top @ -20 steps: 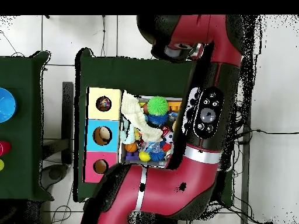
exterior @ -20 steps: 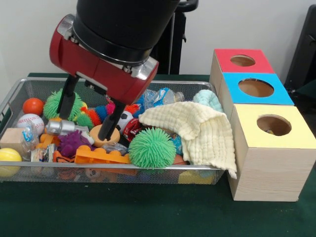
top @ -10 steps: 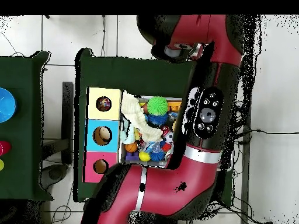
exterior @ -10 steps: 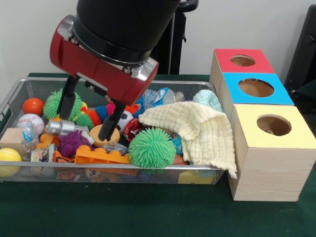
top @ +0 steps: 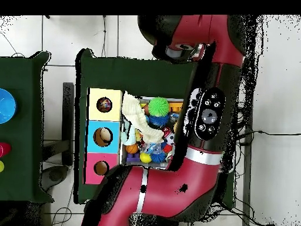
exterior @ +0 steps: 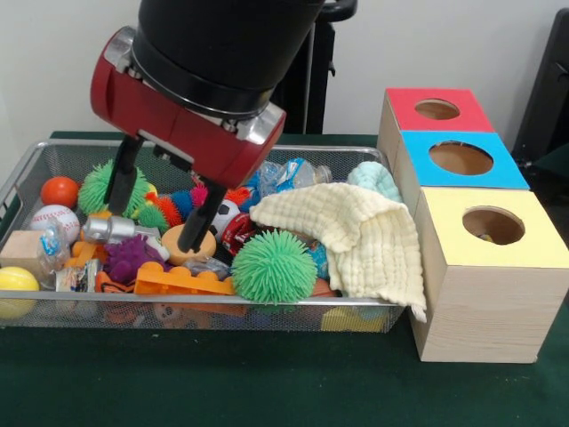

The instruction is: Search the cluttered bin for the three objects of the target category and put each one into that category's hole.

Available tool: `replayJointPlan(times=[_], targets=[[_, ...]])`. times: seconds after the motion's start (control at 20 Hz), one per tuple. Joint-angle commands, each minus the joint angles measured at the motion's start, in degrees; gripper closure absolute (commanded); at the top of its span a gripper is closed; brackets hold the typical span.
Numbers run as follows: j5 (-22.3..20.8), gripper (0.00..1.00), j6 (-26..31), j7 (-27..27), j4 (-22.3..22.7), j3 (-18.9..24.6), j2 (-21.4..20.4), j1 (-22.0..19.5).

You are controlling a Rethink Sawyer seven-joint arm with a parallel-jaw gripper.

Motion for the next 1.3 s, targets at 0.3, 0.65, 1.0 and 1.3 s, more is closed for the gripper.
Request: replayJointPlan(times=[0.3, 0.65, 1.0, 1.3], targets=[[-6.3, 0.0, 6.1, -10.9, 3.1, 9.6, 1.5, -0.2], [-14.7, 0.0, 8.4, -4.4, 2.8, 15.1, 0.9, 1.7], [-28.6, 0.0, 10.6, -6.8, 4.6, 28.1, -2.7, 0.8], [-44.8, 0.0, 11.0, -1.8, 7.4, 45.0, -5.4, -1.2]])
